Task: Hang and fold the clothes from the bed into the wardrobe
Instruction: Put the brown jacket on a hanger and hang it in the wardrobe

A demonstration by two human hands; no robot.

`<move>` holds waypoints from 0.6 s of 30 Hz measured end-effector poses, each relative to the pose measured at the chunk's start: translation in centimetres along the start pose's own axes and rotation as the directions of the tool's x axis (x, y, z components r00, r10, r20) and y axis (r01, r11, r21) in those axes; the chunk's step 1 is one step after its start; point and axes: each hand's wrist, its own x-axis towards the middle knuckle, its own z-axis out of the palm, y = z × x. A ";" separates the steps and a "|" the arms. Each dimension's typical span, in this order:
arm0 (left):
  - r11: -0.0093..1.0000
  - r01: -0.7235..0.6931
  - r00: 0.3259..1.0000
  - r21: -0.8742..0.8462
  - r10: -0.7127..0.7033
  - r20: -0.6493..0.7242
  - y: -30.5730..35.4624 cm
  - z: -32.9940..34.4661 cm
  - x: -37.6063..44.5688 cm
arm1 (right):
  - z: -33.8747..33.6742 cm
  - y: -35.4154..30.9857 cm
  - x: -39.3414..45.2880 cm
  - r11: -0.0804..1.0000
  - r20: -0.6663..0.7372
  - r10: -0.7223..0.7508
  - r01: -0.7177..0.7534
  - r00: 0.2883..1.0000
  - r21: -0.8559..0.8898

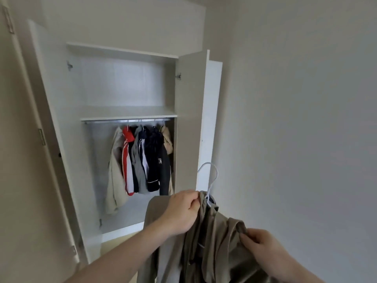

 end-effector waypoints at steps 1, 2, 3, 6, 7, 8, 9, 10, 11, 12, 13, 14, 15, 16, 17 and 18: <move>0.997 -0.004 1.000 0.072 0.005 -0.023 -1.7 -0.9 0.9 | 1.1 -0.9 1.7 1.000 -0.018 0.000 0.001 1.000 0.019; 0.992 0.001 0.999 0.123 0.005 -0.049 -3.3 -1.8 1.6 | 2.3 -1.9 3.3 0.999 -0.036 -0.003 0.004 0.999 0.034; 0.990 0.008 0.997 0.144 0.003 -0.075 -4.9 -2.8 2.3 | 3.6 -2.9 4.9 0.999 -0.052 -0.009 0.011 0.999 0.047; 0.995 0.040 0.988 0.094 -0.025 -0.152 -9.7 -5.9 4.0 | 7.5 -6.1 9.6 0.993 -0.084 -0.044 0.053 0.995 0.108; 0.997 0.058 0.985 0.052 -0.048 -0.164 -11.1 -6.9 4.6 | 8.7 -7.2 11.0 0.989 -0.082 -0.048 0.059 0.996 0.135; 0.997 0.078 0.984 -0.001 -0.077 -0.162 -12.4 -7.9 5.1 | 9.9 -8.3 12.3 0.986 -0.072 -0.050 0.061 0.996 0.154; 0.994 0.097 0.983 -0.055 -0.104 -0.151 -13.5 -8.7 5.4 | 11.0 -9.4 13.6 0.984 -0.066 -0.050 0.061 0.997 0.167; 0.989 0.114 0.982 -0.098 -0.127 -0.141 -14.6 -9.5 5.6 | 12.1 -10.3 14.8 0.982 -0.068 -0.052 0.063 0.996 0.181; 0.984 0.125 0.981 -0.129 -0.143 -0.133 -15.6 -10.1 5.8 | 13.1 -11.2 15.9 0.978 -0.070 -0.056 0.069 0.996 0.199; 0.980 0.134 0.980 -0.149 -0.153 -0.125 -16.4 -10.7 6.0 | 14.2 -12.1 16.9 0.972 -0.070 -0.063 0.077 0.996 0.221; 0.977 0.143 0.980 -0.159 -0.163 -0.117 -17.2 -11.2 6.1 | 15.1 -13.0 17.9 0.967 -0.069 -0.072 0.086 0.995 0.239; 0.975 0.153 0.979 -0.162 -0.172 -0.113 -17.9 -11.6 6.2 | 16.1 -13.9 19.0 0.963 -0.070 -0.081 0.096 0.994 0.251; 0.974 0.161 0.975 -0.157 -0.182 -0.127 -18.6 -12.0 6.3 | 16.9 -14.8 20.2 0.958 -0.068 -0.090 0.105 0.994 0.266; 0.975 0.166 0.968 -0.149 -0.190 -0.164 -19.2 -12.2 6.5 | 17.7 -15.6 21.4 0.953 -0.060 -0.099 0.112 0.993 0.281; 0.976 0.164 0.957 -0.141 -0.192 -0.216 -19.9 -12.4 6.6 | 18.4 -16.4 22.6 0.950 -0.050 -0.108 0.118 0.993 0.288; 0.977 0.164 0.946 -0.140 -0.196 -0.258 -20.7 -12.6 6.9 | 19.1 -17.2 23.9 0.950 -0.042 -0.120 0.126 0.992 0.285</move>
